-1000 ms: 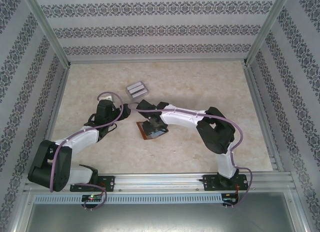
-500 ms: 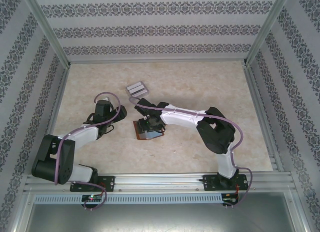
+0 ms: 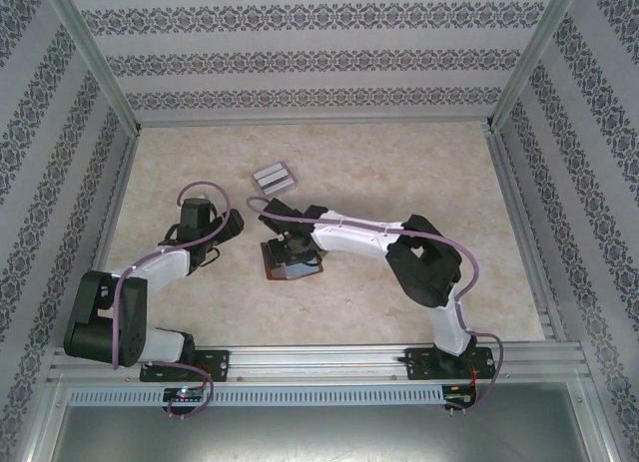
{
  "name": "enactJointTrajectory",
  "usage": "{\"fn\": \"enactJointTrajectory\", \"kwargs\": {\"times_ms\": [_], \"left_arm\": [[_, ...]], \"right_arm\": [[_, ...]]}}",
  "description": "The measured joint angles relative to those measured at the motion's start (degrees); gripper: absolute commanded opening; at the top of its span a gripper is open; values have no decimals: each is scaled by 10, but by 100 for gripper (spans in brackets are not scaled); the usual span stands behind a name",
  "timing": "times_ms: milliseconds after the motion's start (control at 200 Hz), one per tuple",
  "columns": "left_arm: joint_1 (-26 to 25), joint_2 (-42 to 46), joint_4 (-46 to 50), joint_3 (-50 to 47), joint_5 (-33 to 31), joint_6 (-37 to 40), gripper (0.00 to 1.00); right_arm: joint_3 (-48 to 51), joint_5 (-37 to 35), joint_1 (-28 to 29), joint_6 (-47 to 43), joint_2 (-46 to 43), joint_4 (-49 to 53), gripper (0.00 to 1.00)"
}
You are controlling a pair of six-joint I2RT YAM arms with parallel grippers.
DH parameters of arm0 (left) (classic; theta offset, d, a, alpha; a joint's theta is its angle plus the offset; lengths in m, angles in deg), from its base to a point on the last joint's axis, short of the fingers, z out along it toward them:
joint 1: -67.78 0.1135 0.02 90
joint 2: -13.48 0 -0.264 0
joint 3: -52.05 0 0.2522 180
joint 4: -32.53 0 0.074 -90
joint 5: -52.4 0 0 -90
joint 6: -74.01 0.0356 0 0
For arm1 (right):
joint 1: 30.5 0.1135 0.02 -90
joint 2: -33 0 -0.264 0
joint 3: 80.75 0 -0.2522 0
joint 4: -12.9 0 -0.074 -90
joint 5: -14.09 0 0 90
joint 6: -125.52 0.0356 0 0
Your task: Put the credit cards into the card holder
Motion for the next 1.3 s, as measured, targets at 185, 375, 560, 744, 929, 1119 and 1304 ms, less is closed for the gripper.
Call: {"fn": "enactJointTrajectory", "kwargs": {"times_ms": [185, 375, 560, 744, 929, 1119, 1304], "left_arm": [[28, -22, 9, 15, 43, -3, 86], [37, -31, 26, 41, 71, -6, 86], [37, -31, 32, 47, 85, -7, 86], [37, -37, 36, 47, 99, -10, 85], [36, -56, 36, 47, 173, -37, 69], [11, -70, 65, 47, 263, -51, 43], [-5, -63, 102, 26, 298, -52, 41]], "right_arm": [[-39, -46, 28, -12, 40, 28, 76], [-76, -116, 52, -14, 61, 74, 77], [-84, -184, 56, -13, 67, 115, 89], [-74, -233, 56, -23, 66, 136, 97], [-39, -231, 56, -24, 35, 124, 98], [-16, -214, 50, -19, -5, 100, 98], [21, -212, 44, -7, -51, 66, 98]]}}
